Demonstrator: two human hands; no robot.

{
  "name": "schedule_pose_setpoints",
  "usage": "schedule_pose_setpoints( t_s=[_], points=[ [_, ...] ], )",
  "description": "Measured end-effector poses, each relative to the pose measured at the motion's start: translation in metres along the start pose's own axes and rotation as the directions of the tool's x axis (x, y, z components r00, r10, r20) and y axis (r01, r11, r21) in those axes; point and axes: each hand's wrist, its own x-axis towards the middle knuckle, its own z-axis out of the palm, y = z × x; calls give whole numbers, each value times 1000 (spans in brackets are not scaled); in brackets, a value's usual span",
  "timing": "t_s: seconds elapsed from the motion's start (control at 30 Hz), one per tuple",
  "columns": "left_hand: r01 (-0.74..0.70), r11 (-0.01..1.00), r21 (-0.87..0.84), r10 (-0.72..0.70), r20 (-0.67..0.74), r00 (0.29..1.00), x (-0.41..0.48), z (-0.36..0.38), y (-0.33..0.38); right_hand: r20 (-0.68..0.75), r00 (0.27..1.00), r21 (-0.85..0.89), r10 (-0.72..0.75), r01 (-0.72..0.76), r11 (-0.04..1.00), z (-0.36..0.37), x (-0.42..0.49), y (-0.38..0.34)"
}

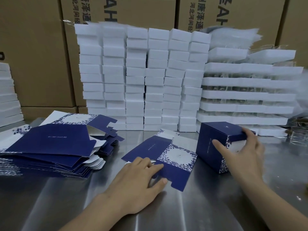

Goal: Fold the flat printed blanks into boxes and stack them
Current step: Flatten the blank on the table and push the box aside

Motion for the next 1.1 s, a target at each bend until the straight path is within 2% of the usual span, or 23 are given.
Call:
schedule_pose_setpoints(
  t_s=[0.1,0.23,0.37,0.57,0.7,0.77,0.83,0.9,0.97,1.03,1.1],
  points=[
    [16,1000,-11,-17,-52,999,-1,-3,0,97,995,18,-15,13,1000,-1,-1,-2],
    [73,992,-103,-70,34,997,-5,-6,0,197,979,3,-47,47,999,-3,-2,-5],
    [71,997,32,-71,9,997,-8,-12,7,173,983,-91,-53,69,993,-1,-1,0],
    [100,990,95,-102,23,994,-10,-15,16,225,970,-165,-88,127,978,3,1,5],
    [101,992,75,-104,35,994,-11,-15,18,68,973,-249,-220,230,941,3,0,6],
    [102,993,67,-105,38,994,-11,-14,17,-48,950,-199,-308,293,935,1,0,4],
    [101,993,66,-104,44,994,-12,-14,17,-92,925,-181,-367,347,920,-3,1,-1],
    [99,993,61,-102,51,993,-12,-15,16,-23,922,-229,-385,370,900,-7,2,-2],
    [93,994,61,-97,54,994,-12,-15,16,197,929,-272,-313,359,893,-6,2,1],
    [92,994,66,-95,45,994,-12,-15,16,460,872,-306,-167,332,892,-2,-1,6],
    [88,993,76,-91,33,995,-12,-14,16,566,819,-318,-94,322,892,1,-3,10]
  ],
)
